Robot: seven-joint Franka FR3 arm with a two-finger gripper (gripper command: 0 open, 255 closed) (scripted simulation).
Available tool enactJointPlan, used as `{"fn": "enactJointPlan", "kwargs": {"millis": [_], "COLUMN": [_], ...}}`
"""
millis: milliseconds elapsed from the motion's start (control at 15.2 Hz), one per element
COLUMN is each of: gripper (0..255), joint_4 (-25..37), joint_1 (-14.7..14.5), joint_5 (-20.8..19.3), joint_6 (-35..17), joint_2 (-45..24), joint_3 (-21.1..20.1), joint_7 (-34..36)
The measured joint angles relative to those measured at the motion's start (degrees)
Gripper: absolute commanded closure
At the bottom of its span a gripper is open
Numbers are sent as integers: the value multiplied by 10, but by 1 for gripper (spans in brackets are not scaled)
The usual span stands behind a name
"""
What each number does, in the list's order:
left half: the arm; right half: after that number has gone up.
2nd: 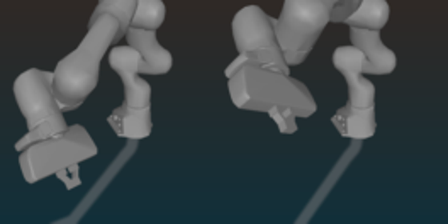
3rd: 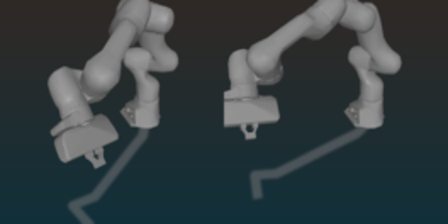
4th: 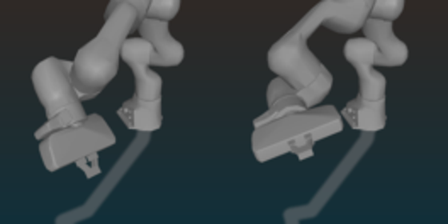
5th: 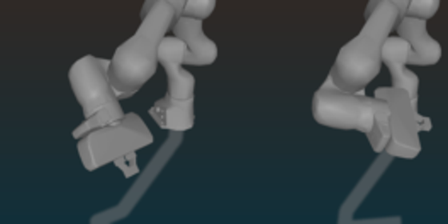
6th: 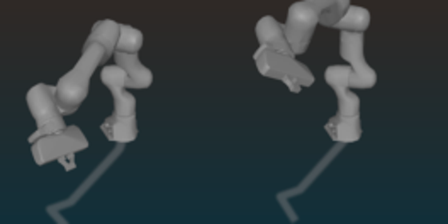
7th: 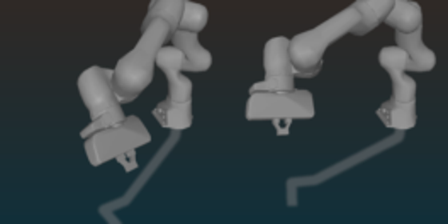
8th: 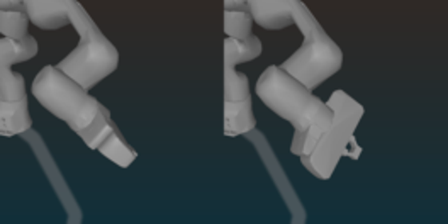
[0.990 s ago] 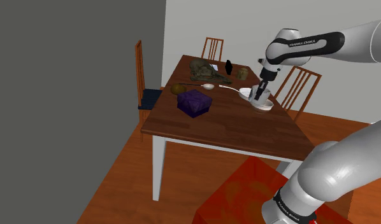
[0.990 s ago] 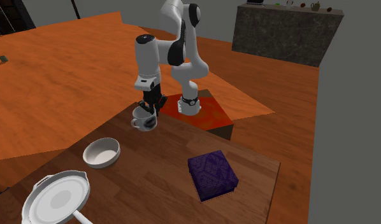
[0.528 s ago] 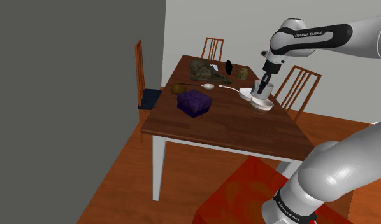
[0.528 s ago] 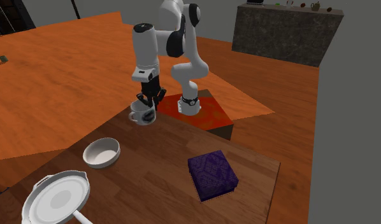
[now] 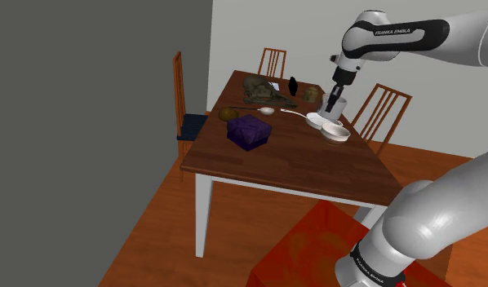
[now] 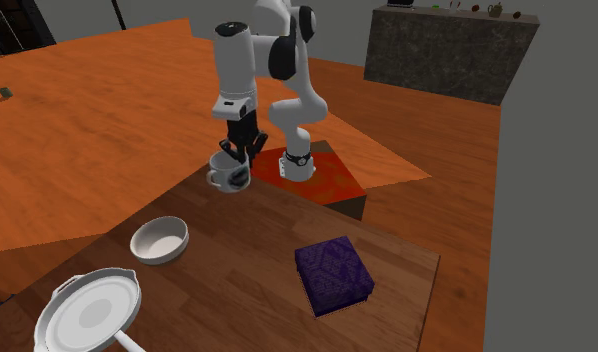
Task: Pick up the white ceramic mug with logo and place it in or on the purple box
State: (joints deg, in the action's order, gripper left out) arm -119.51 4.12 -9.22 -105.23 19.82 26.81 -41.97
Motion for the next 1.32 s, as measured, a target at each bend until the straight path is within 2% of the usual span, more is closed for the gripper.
{"fn": "enactJointPlan", "kwargs": {"millis": [264, 858, 1320], "gripper": [255, 255, 255], "joint_4": [36, 167, 317], "joint_1": [-22, -65, -87], "joint_5": [22, 74, 113], "joint_6": [-1, 12, 46], "joint_2": [-43, -173, -297], "joint_3": [-21, -57, -81], "joint_7": [33, 93, 135]}}
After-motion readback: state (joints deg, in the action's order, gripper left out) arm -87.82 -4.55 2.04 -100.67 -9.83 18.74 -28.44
